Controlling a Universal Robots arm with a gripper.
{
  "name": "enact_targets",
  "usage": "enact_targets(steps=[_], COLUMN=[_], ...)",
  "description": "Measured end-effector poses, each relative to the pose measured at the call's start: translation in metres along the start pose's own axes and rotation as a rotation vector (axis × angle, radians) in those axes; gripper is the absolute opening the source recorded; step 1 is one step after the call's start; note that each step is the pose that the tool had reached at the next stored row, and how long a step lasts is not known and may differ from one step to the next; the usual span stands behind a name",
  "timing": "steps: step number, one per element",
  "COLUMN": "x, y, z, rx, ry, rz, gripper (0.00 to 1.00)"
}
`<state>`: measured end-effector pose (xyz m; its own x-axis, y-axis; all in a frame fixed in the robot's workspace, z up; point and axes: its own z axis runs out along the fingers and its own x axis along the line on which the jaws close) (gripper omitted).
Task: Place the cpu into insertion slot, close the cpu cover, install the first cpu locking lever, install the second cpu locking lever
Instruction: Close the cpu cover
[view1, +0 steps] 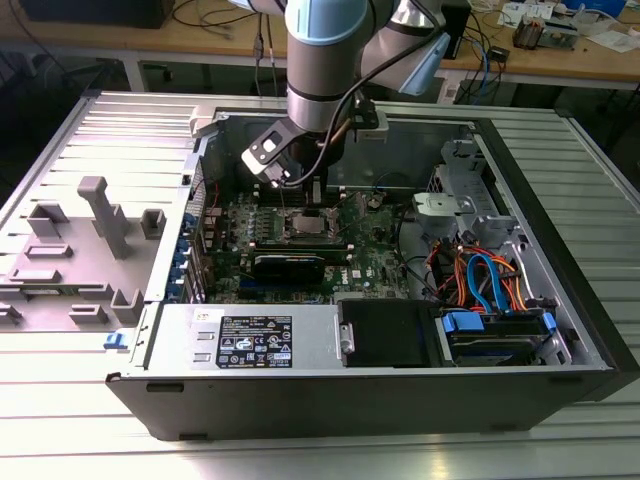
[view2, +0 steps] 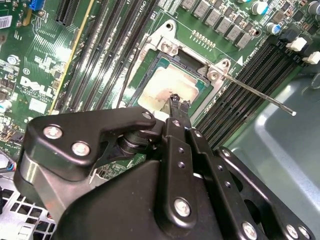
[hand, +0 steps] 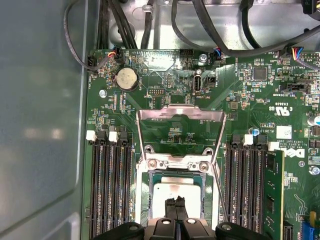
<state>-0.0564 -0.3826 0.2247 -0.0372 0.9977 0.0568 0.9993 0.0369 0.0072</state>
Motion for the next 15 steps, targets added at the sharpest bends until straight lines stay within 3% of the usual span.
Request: enact_targets(steps=[3, 8, 15], x=[-0.0004, 0.0002, 0.0002], y=[0.0073, 0.0077, 0.0085], z=[0.0001, -0.0093, -0.0095], rx=[-0.0002, 0.0, -0.0001], ry=[-0.0002, -0.0005, -0.0007], rz=[0.0, 0.0, 0.0], gripper=[0.11, 0.11, 0.11])
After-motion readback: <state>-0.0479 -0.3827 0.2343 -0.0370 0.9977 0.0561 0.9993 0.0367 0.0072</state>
